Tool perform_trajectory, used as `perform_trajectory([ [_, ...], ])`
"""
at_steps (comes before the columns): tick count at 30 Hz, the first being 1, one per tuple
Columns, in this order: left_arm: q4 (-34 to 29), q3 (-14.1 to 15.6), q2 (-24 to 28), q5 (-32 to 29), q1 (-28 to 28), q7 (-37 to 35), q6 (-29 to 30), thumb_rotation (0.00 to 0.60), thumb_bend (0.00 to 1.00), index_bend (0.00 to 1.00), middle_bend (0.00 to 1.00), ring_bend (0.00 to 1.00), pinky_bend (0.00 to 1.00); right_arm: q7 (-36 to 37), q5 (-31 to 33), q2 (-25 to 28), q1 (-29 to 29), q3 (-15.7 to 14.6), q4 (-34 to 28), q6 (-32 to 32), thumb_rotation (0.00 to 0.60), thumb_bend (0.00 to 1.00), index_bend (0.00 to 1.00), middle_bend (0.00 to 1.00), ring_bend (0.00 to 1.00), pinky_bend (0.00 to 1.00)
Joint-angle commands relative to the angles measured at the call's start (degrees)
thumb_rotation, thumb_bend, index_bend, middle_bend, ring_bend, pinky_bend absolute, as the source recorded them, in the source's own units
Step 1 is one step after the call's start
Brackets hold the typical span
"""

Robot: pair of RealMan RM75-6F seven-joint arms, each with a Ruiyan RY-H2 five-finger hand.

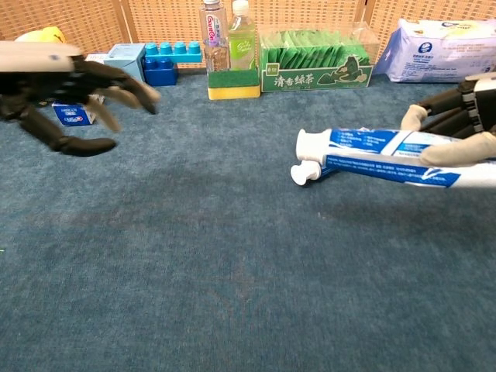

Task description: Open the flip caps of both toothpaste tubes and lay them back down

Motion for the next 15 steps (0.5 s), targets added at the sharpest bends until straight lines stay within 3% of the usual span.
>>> perform_trajectory([
  [1, -0.2, -2.1, -0.9, -4.6, -4.4, -3.1, -5.4, 0.6, 0.35, 0.24, 0.11, 0.09, 0.23, 0.7, 0.0, 0.1, 0.5, 0.1, -0.8, 0.1, 0.6, 0.46, 0.89, 0.76, 0.66, 0.71],
  [15, 2.3, -5.5, -1.6, -14.6, -15.0, -10.9, -18.3, 0.6, 0.35, 0.21, 0.06, 0.05, 0.22, 4.8, 1.2, -1.1, 2.0, 0.6, -1.8, -0.4, 0.6, 0.46, 0.89, 0.76, 0.66, 0.71],
])
